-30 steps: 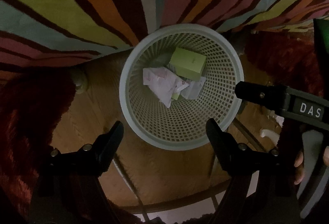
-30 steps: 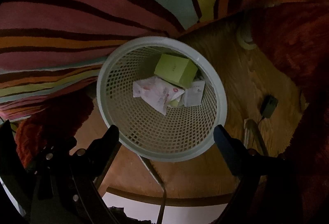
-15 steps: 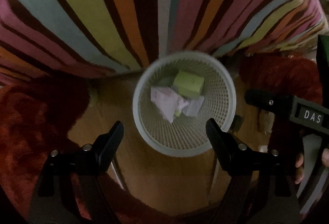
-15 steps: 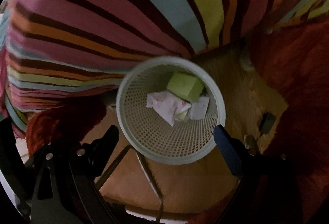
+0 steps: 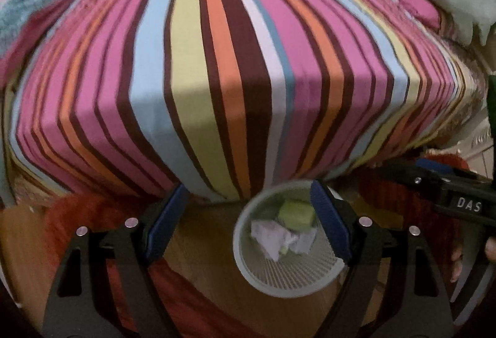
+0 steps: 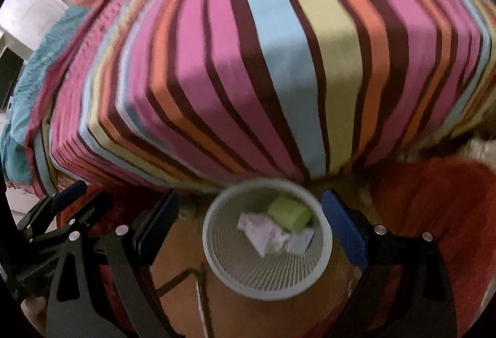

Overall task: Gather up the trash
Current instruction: 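Move both tools back toward the tissue pack and crumpled paper on the bed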

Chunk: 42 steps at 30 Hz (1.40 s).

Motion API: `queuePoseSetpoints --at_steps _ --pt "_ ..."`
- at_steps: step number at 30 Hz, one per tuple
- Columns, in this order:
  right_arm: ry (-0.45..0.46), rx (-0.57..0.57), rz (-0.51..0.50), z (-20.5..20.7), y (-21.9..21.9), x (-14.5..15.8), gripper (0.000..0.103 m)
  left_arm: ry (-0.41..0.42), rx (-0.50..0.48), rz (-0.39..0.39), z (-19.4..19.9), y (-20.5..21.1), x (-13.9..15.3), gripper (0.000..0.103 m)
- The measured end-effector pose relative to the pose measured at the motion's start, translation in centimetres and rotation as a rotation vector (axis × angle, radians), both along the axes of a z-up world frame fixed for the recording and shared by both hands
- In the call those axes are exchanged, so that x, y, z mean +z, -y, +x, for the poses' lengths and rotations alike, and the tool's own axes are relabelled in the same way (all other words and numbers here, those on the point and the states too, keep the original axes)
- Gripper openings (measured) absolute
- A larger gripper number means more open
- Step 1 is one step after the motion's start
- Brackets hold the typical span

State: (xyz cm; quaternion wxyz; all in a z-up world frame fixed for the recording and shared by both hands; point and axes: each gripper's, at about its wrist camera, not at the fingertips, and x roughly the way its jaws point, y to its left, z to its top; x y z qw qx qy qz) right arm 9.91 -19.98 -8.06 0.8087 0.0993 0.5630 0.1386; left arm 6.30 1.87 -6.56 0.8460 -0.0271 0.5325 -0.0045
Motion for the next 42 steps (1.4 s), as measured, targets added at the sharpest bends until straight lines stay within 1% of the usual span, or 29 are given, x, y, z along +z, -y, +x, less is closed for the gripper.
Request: queuePoseSetpoints --at_steps 2,6,8,11,17,21,25,33,36,42 --pt "0.056 -0.004 0.004 0.5 0.0 1.3 0.089 0.035 -0.003 0.01 0.6 -0.1 1.0 0.08" --pt "0.151 -0.002 0.002 1.4 -0.2 3.2 0.089 0.071 -0.01 0.02 1.9 -0.4 2.4 0.08" --pt "0.187 0.004 0.002 2.1 -0.4 4.0 0.089 0.082 -0.014 0.002 2.9 -0.6 2.8 0.08" --pt "0.219 0.003 0.007 3.3 -0.5 4.2 0.089 0.094 -0.016 -0.003 4.3 -0.7 3.2 0.08" --pt "0.249 -0.017 0.019 6.0 -0.5 4.6 0.089 0.135 -0.028 -0.028 7.5 -1.1 4.2 0.08" --pt "0.276 -0.022 0.017 7.5 -0.6 5.6 0.089 0.147 -0.017 -0.04 10.0 -1.6 4.6 0.08" --pt "0.295 -0.021 0.021 9.7 -0.7 6.5 0.089 0.159 -0.026 -0.033 12.5 -1.8 5.0 0.08" --pt "0.342 -0.008 -0.003 14.4 -1.6 8.0 0.089 0.171 -0.053 -0.043 18.9 -2.6 5.6 0.08" --pt "0.361 0.002 -0.023 16.1 -2.1 8.1 0.089 0.167 -0.062 -0.036 21.3 -2.9 5.5 0.08" --pt "0.37 0.006 -0.026 19.8 -2.7 8.0 0.089 0.16 -0.089 -0.037 26.3 -3.8 5.5 0.08"
